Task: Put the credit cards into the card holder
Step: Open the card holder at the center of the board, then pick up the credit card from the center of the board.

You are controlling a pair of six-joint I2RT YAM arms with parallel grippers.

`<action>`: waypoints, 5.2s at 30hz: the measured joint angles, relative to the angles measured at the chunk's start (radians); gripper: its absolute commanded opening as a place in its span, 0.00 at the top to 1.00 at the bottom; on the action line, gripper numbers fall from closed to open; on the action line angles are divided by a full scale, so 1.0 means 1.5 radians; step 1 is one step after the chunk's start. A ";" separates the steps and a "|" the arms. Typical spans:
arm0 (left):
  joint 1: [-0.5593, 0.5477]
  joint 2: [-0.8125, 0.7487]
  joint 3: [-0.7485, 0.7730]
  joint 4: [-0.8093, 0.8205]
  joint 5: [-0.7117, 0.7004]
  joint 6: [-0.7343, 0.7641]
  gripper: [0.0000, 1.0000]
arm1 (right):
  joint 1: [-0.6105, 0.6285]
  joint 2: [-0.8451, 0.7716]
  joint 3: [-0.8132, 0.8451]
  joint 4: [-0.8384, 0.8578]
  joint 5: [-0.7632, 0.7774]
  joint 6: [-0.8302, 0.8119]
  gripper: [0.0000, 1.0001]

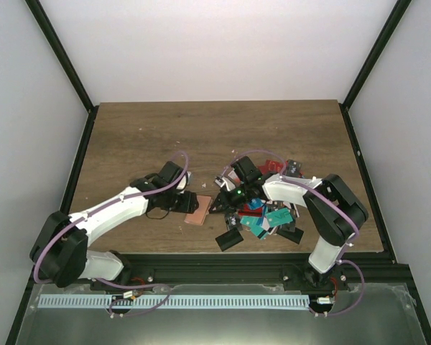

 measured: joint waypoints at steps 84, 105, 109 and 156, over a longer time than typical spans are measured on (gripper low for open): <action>0.090 0.021 -0.040 -0.024 -0.102 -0.043 0.59 | -0.046 0.167 0.141 -0.071 0.066 -0.091 0.99; 0.149 0.003 -0.027 -0.069 -0.076 -0.100 0.38 | -0.048 0.151 0.189 -0.170 0.117 -0.124 0.71; 0.149 -0.007 -0.011 -0.068 -0.060 -0.089 0.40 | -0.048 0.117 0.189 -0.183 0.127 -0.125 0.69; -0.181 0.239 0.022 0.219 0.224 -0.039 0.49 | 0.099 -0.478 -0.438 0.007 0.202 0.445 0.43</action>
